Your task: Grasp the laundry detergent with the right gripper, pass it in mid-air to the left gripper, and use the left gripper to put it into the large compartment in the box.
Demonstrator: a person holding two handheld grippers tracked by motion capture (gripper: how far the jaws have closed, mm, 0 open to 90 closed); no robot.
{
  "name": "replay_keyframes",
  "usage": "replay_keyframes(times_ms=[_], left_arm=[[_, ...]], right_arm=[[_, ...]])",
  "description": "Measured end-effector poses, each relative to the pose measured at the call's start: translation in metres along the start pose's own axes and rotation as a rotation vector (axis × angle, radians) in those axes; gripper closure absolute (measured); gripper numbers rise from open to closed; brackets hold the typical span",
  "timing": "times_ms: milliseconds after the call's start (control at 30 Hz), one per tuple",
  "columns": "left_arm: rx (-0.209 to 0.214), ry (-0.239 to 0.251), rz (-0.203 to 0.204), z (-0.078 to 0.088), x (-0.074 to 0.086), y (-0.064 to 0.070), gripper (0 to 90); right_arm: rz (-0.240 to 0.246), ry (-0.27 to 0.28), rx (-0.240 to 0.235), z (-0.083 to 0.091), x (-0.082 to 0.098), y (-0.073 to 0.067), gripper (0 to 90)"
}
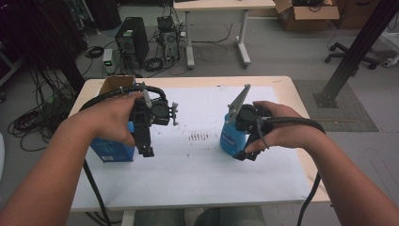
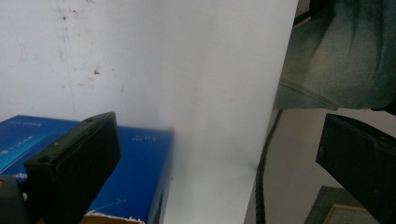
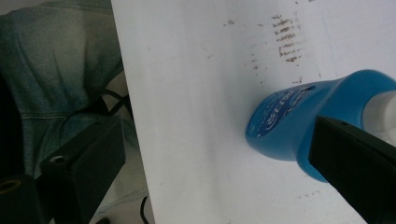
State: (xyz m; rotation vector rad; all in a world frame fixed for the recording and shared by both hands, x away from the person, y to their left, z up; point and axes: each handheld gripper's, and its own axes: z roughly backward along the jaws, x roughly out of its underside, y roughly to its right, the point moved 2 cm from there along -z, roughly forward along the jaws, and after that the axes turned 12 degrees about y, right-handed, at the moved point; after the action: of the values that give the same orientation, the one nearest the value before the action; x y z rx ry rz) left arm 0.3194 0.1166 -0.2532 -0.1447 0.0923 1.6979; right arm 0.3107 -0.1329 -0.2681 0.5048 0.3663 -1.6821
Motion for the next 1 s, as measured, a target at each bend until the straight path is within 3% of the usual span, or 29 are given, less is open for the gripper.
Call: replay_keyframes(times_ms=[400,600,1000], left_arm=[[-0.007,0.007,-0.005,-0.009,0.001,0.01,0.2],[-0.005,-0.005,-0.008,-0.015,0.001,0.013,0.2],[-0.002,-0.009,-0.008,-0.018,0.002,0.015,0.2]], right_arm=[[-0.045,0.005,0.024,-0.003,0.029,-0.009,4.6],[-0.075,0.018,0.045,0.0,0.042,-0.008,4.4],[-0.135,0.047,0.081,-0.009,0.066,-0.003,4.3]])
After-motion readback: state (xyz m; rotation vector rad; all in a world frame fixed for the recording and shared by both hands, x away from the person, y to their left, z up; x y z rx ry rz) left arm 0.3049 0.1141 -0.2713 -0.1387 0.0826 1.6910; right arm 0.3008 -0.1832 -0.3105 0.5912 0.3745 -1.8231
